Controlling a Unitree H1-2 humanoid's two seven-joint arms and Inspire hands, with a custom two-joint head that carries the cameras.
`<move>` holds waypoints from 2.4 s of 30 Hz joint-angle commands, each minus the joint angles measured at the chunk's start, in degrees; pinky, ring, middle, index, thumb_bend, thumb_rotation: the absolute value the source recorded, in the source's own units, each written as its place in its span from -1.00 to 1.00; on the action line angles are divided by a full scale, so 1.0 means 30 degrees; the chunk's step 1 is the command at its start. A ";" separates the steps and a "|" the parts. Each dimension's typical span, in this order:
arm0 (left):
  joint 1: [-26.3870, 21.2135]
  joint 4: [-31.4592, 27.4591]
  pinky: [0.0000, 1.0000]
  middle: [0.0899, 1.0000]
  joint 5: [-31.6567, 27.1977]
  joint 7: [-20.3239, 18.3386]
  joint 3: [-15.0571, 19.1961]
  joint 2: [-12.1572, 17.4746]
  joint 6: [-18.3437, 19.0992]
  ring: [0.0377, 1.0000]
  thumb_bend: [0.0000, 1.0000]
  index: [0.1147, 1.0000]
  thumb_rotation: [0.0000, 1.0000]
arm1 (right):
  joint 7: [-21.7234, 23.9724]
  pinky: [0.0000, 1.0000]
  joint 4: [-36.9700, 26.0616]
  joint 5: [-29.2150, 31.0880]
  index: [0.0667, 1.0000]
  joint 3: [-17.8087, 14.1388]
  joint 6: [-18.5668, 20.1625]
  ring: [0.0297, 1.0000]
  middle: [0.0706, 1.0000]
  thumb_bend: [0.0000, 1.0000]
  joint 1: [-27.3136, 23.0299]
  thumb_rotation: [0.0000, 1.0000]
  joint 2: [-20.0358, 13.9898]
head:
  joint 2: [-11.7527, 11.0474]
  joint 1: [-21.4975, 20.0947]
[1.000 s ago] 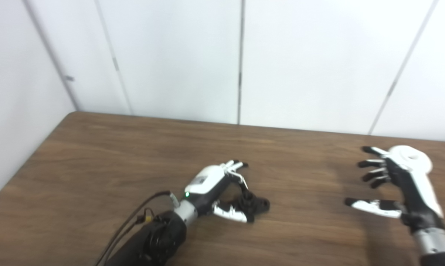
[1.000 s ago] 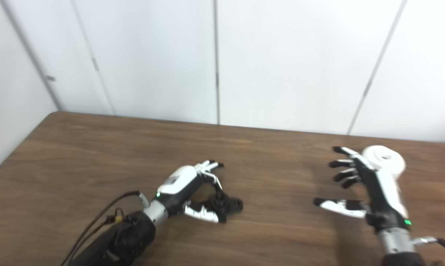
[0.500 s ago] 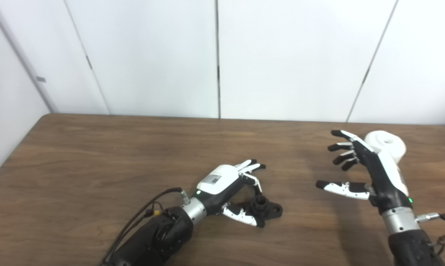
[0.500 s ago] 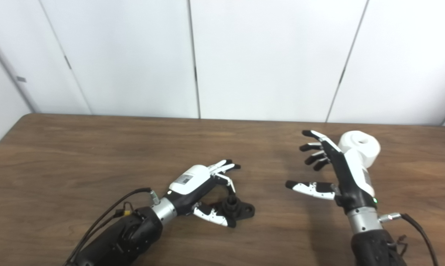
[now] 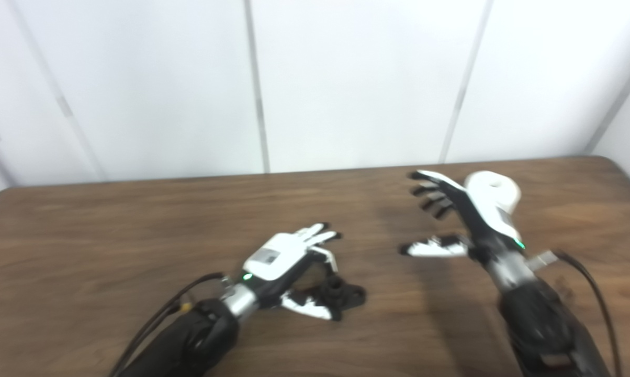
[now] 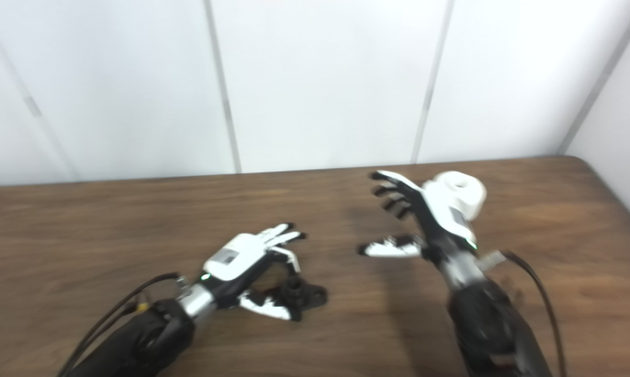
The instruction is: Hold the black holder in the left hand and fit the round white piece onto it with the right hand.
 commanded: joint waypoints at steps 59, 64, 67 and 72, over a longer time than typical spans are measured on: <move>0.1135 0.4025 1.00 0.75 0.1162 0.0988 0.0013 0.2408 -0.3749 0.93 0.05 -0.16 -0.88 | 1.0492 0.92 0.7048 -1.1198 0.74 0.1437 0.3942 0.95 0.93 0.88 -0.7415 -0.40 -0.3838 | -0.2928 -0.4802; 0.1204 0.3794 1.00 0.77 0.0938 0.0595 0.0059 0.2498 -0.3706 0.94 0.05 -0.16 -0.88 | 0.9365 0.90 0.7319 -1.0533 0.74 0.1464 0.4018 0.93 0.91 0.85 -0.7238 -0.42 -0.3806 | -0.2815 -0.4727; 0.1234 0.3763 1.00 0.77 0.1183 0.0796 -0.0001 0.2495 -0.3668 0.93 0.05 -0.16 -0.88 | 0.8682 0.86 0.7547 -1.0352 0.73 0.1541 0.4051 0.91 0.89 0.84 -0.7190 -0.41 -0.3761 | -0.2696 -0.4602; 0.1403 0.3445 1.00 0.75 0.1254 0.0776 -0.0003 0.2591 -0.3613 0.92 0.05 -0.16 -0.87 | 0.7927 0.83 0.7866 -1.0075 0.72 0.1592 0.4104 0.89 0.87 0.81 -0.7162 -0.42 -0.3616 | -0.2600 -0.4540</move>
